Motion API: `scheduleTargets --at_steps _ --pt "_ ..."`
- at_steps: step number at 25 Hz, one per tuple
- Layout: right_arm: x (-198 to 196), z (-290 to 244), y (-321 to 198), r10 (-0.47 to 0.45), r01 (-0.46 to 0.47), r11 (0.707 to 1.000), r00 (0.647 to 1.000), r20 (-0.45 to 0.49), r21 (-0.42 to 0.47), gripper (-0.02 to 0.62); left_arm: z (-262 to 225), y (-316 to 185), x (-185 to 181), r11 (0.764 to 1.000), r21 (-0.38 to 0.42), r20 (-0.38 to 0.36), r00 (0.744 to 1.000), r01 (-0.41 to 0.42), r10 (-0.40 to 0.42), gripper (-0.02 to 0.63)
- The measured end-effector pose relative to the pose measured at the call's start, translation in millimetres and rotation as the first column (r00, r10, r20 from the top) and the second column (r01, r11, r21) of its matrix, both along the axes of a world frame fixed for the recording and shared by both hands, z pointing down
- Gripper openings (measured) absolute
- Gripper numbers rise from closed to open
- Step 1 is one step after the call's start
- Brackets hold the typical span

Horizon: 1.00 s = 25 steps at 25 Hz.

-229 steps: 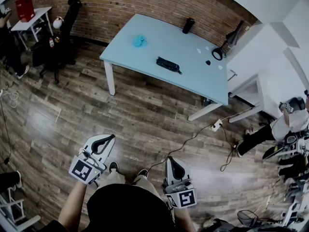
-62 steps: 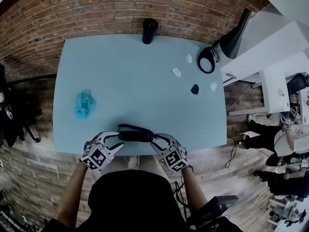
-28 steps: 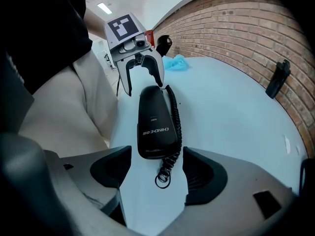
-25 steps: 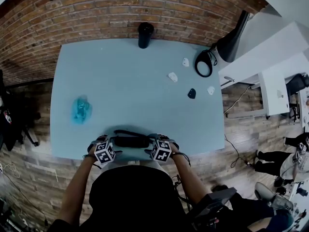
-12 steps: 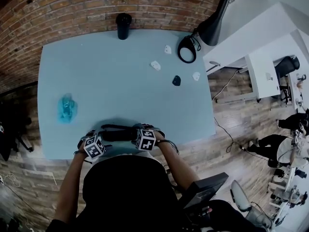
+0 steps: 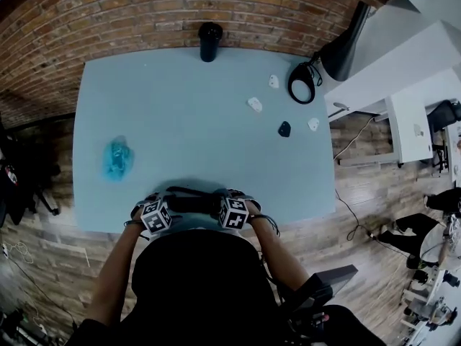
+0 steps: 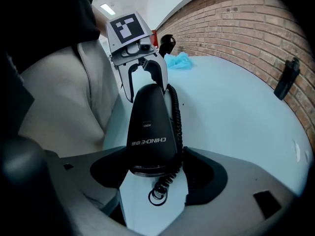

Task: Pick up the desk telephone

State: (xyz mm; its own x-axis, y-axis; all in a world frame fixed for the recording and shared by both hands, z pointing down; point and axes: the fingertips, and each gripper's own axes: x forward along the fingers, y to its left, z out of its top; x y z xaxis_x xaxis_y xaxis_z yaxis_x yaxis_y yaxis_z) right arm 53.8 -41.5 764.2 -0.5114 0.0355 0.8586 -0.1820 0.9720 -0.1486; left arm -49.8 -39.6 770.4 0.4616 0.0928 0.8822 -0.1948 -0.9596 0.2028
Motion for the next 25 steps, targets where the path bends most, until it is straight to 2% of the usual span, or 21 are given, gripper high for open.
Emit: scheduleTargets --at_steps 7,11,15,21,25 --pt "-5.0 0.3 -2.1 0.015 -0.016 1.0 1.0 0.01 0.015 0.327 -0.3 -10.0 -5.0 0.998 0.036 -0.015 0.998 0.058 -0.057 0.334" --pt "-3.6 4.3 -3.1 0.016 -0.015 0.998 1.0 -0.018 0.054 0.316 0.1 -10.8 -4.4 0.997 0.066 0.004 0.999 0.05 -0.05 0.316" --pt "-4.1 2.8 -3.1 0.036 -0.036 0.996 0.999 -0.005 0.078 0.301 1.6 -10.6 -5.2 0.995 0.075 0.013 0.998 0.06 -0.061 0.311" --pt "-2.6 2.6 -3.0 0.06 -0.054 0.986 0.998 -0.031 0.157 0.284 2.3 -9.8 -5.4 0.994 0.087 0.015 0.998 0.059 -0.061 0.31" --pt "-1.7 3.8 -4.8 0.048 -0.033 0.976 0.997 -0.062 0.215 0.285 3.4 -8.9 -6.0 0.992 0.109 0.016 0.998 0.062 -0.064 0.308"
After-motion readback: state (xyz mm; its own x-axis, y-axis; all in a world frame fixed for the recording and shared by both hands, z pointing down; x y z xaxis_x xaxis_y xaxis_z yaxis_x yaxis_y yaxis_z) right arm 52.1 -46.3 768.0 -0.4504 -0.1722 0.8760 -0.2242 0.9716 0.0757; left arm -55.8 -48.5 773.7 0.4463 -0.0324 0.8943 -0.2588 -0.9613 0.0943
